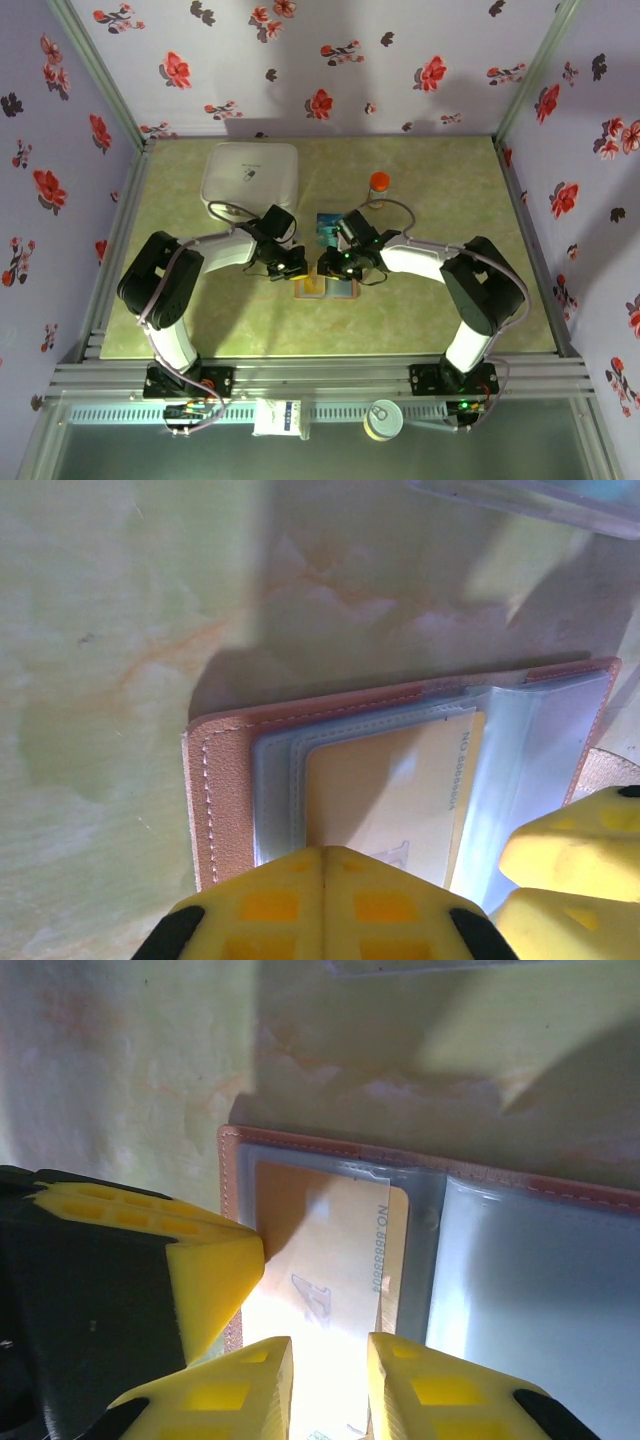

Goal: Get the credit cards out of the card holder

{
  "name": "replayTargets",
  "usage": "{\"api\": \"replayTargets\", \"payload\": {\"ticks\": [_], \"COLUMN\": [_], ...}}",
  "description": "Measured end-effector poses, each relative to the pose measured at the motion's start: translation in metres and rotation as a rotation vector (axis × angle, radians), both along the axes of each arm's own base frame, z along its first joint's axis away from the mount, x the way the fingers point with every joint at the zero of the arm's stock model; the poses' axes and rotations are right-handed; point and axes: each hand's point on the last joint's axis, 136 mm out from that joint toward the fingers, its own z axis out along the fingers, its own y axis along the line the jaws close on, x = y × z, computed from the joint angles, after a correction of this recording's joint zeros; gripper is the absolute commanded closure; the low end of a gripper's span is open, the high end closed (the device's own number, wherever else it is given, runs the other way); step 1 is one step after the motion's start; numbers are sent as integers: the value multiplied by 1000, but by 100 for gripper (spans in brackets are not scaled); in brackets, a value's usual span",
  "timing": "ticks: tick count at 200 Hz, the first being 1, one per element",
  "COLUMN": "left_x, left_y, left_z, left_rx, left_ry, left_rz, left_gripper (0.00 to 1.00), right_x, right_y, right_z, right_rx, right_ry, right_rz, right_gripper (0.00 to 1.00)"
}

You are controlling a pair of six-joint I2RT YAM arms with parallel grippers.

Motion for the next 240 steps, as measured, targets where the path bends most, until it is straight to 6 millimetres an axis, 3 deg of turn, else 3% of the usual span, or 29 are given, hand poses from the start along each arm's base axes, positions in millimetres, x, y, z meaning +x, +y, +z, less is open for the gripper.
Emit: {"api": "replayTargets", "payload": {"ticks": [95,149,240], "left_x": [0,0,-9], "left_y": [0,4,13], "left_z": [2,19,-4], "left_rx": [-5,-8,38], "left_ry": [-6,-41,8], "left_rz": [1,8,7], "left_gripper": [97,100,100], "right_x": [0,-1,-1], "right_y": [4,5,2], "right_z": [-12,-14,-19], "right_rx": [5,11,-15], "right_ry": [27,36,43], "right_rz": [-4,-1,-4], "right_gripper": [76,79,77]}}
